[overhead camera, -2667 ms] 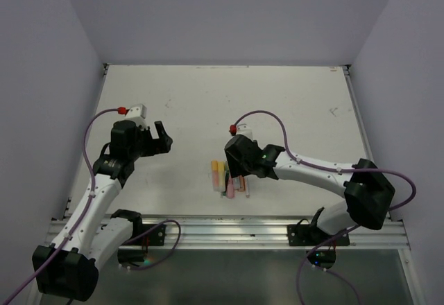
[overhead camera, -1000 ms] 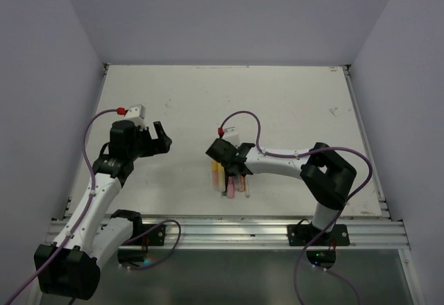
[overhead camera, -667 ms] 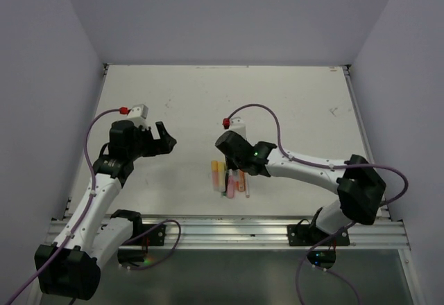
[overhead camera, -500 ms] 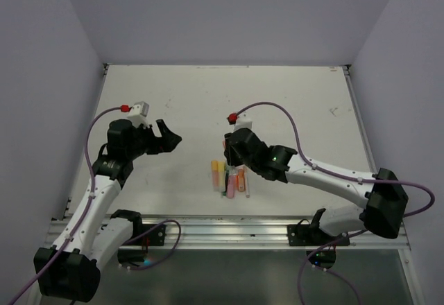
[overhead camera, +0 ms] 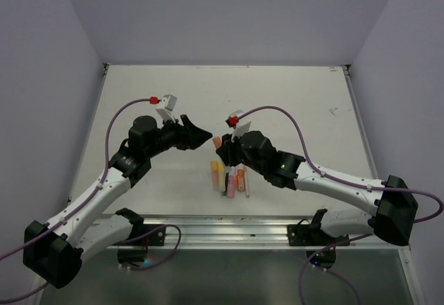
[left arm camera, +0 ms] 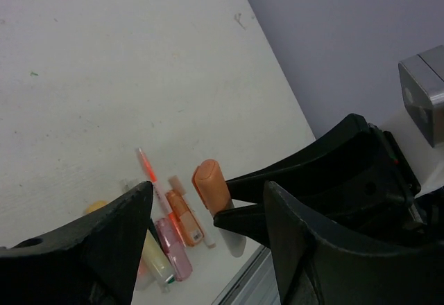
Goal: Open the pen caps
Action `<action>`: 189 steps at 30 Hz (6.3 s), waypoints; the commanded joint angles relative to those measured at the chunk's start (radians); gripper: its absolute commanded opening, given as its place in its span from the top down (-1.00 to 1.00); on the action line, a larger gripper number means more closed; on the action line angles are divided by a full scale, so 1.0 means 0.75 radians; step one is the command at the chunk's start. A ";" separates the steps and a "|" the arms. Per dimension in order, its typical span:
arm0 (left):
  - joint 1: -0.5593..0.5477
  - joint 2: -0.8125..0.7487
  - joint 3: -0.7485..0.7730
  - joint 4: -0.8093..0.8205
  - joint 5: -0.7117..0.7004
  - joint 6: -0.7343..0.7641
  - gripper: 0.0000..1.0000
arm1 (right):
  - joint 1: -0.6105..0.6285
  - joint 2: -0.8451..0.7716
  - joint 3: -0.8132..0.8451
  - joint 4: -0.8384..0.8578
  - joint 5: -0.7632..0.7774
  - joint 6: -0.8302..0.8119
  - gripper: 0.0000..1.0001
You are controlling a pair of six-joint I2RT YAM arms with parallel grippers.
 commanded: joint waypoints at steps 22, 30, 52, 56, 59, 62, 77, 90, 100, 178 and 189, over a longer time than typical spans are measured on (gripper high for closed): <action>-0.292 0.203 0.049 0.250 -0.278 -0.143 0.26 | 0.006 -0.098 -0.086 0.247 0.030 0.011 0.91; -0.296 0.207 0.031 0.276 -0.278 -0.153 1.00 | 0.006 -0.121 -0.110 0.272 0.036 0.044 0.64; -0.122 0.101 -0.018 0.593 0.182 0.048 1.00 | -0.317 -0.188 -0.288 0.501 -0.827 0.064 -0.43; -0.047 0.115 -0.045 0.687 0.280 0.000 1.00 | -0.342 -0.123 -0.245 0.548 -0.935 0.056 -0.31; -0.044 0.138 -0.051 0.738 0.313 -0.012 1.00 | -0.348 -0.090 -0.200 0.572 -1.005 0.056 -0.17; -0.040 0.160 -0.063 0.802 0.338 -0.038 1.00 | -0.350 -0.068 -0.165 0.574 -1.025 0.044 -0.05; -0.024 0.234 -0.102 1.117 0.426 -0.114 1.00 | -0.381 -0.029 -0.118 0.529 -1.119 -0.019 1.00; 0.103 0.293 0.018 1.483 0.370 -0.210 1.00 | -0.381 0.051 -0.210 0.497 -1.275 -0.085 1.00; 0.209 0.385 0.172 1.644 0.342 -0.329 1.00 | -0.383 0.080 -0.298 0.523 -1.316 -0.132 1.00; -0.019 0.335 0.281 0.030 -0.288 -0.046 -0.68 | -0.401 -0.094 -0.304 0.615 -0.510 0.083 0.88; -0.415 0.346 0.213 0.211 -0.548 -0.159 -0.49 | -0.395 -0.043 -0.325 0.697 -0.528 0.093 0.85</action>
